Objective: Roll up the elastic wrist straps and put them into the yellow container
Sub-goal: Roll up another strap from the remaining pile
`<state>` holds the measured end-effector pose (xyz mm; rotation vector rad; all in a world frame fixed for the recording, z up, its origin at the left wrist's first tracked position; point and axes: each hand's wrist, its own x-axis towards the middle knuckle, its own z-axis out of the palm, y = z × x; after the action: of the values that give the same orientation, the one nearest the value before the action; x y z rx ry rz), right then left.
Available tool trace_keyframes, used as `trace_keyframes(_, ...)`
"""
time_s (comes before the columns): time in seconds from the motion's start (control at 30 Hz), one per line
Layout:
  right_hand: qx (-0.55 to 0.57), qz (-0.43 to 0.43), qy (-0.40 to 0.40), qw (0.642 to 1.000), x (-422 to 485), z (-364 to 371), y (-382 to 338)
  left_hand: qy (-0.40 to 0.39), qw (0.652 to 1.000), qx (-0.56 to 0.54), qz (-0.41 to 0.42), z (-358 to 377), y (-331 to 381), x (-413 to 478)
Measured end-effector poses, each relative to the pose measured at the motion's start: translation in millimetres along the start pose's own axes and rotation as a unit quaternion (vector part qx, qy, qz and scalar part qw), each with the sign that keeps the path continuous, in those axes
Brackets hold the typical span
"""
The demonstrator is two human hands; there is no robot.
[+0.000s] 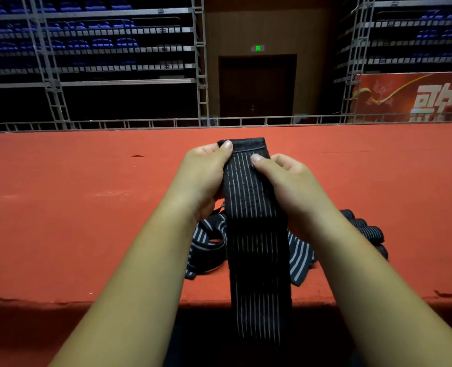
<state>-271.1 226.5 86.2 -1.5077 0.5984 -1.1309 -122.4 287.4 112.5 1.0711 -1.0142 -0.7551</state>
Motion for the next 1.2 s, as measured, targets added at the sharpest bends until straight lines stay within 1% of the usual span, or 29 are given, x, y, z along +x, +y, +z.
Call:
trace_keyframes(0.07, -0.028, 0.001, 0.006, 1.0, 2.1, -2.1, 11.5, 0.004, 1.0, 0.004, -0.013, -2.7, -14.2, 4.5)
trace_keyframes(0.23, -0.046, 0.053, 0.018, 0.997, 9.1, -12.6, 50.7, 0.018, 0.997, 0.063, -0.04, -8.5, -54.5, 14.7)
trace_keyframes(0.43, -0.131, 0.085, 0.019, 0.988, 24.2, -27.0, 107.0, 0.046, 0.993, 0.098, -0.036, -14.7, -109.7, 33.1)
trace_keyframes(0.53, -0.141, 0.089, 0.022, 0.986, 35.8, -31.1, 128.6, 0.056, 0.992, 0.106, -0.031, -15.5, -132.7, 43.9)
trace_keyframes(0.73, -0.088, 0.047, 0.061, 0.993, 59.5, -36.7, 160.9, 0.038, 0.993, 0.11, -0.018, -17.1, -170.3, 66.5)
trace_keyframes(0.87, -0.086, 0.022, 0.074, 0.993, 71.8, -38.0, 179.8, 0.037, 0.992, 0.118, -0.017, -19.7, -188.5, 82.1)
trace_keyframes(0.97, -0.083, 0.041, 0.084, 0.992, 83.4, -39.0, 192.5, 0.042, 0.99, 0.138, -0.009, -19.5, -201.7, 94.1)
trace_keyframes(1.1, -0.022, 0.083, 0.086, 0.993, 95.6, -38.1, 202.0, 0.04, 0.987, 0.155, 0.007, -18.2, -212.9, 100.9)
trace_keyframes(1.2, -0.002, 0.094, 0.093, 0.991, 98.9, -37.3, 208.2, 0.028, 0.987, 0.156, 0.007, -20.0, -214.8, 102.3)
